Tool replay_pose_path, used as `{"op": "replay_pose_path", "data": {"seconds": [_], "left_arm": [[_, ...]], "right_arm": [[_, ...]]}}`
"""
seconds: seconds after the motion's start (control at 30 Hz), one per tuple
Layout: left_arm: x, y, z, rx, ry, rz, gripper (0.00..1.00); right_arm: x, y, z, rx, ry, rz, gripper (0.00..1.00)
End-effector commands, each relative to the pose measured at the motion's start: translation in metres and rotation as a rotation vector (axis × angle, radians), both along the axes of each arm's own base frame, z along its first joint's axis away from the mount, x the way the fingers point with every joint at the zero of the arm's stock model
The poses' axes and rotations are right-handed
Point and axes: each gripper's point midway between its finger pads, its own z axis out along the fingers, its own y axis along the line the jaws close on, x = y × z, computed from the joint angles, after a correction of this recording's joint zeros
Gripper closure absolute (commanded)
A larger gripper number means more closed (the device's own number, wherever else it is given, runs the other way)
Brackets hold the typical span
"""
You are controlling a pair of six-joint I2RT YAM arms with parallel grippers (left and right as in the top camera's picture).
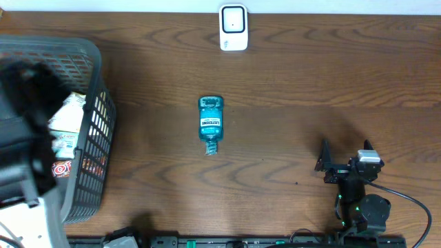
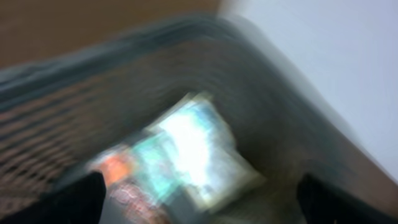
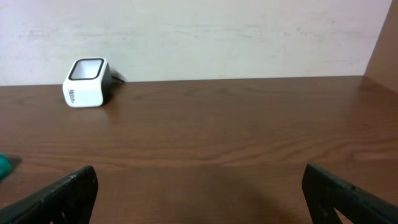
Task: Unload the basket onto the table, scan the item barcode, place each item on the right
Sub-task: 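Reach into the basket and grasp the orange Kleenex tissue pack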
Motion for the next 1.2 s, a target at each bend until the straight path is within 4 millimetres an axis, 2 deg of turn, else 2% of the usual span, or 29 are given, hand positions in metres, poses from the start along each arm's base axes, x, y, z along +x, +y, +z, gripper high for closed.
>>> {"op": "replay_pose_path", "data": {"seconds": [0.0,0.1,0.27,0.4,0.63,0.8,1.03,1.17], "left_arm": [[-0.049,0.063,-0.048,-0.182,0.088,0.356,0.02],[-0.059,0.079,-0.09,-0.336,0.153,0.429,0.05],[-0.061,0.088,-0.161,-0.548,0.213,0.576,0.07],[-0.049,0.098,-0.205,-0.551,0.267,0.582,0.08],[-0.056,0.114,-0.269,-0.499,0.365,0.648,0.08],[-0.053,0.119,-0.302,-0.492,0.362,0.65,0.08],[-0.054,0.126,-0.329,-0.475,0.403,0.672,0.08],[-0.056,0.128,-0.345,-0.476,0.446,0.676,0.22]], "right_arm": [[0.0,0.001,-0.001,0.01,0.001,0.003,0.01],[0.0,0.001,-0.001,0.01,0.001,0.003,0.01],[0.0,0.001,-0.001,0.01,0.001,0.003,0.01],[0.0,0.001,-0.001,0.01,0.001,0.003,0.01],[0.0,0.001,-0.001,0.01,0.001,0.003,0.01],[0.0,0.001,-0.001,0.01,0.001,0.003,0.01],[0.0,0.001,-0.001,0.01,0.001,0.003,0.01],[0.0,0.001,-0.001,0.01,0.001,0.003,0.01]]}}
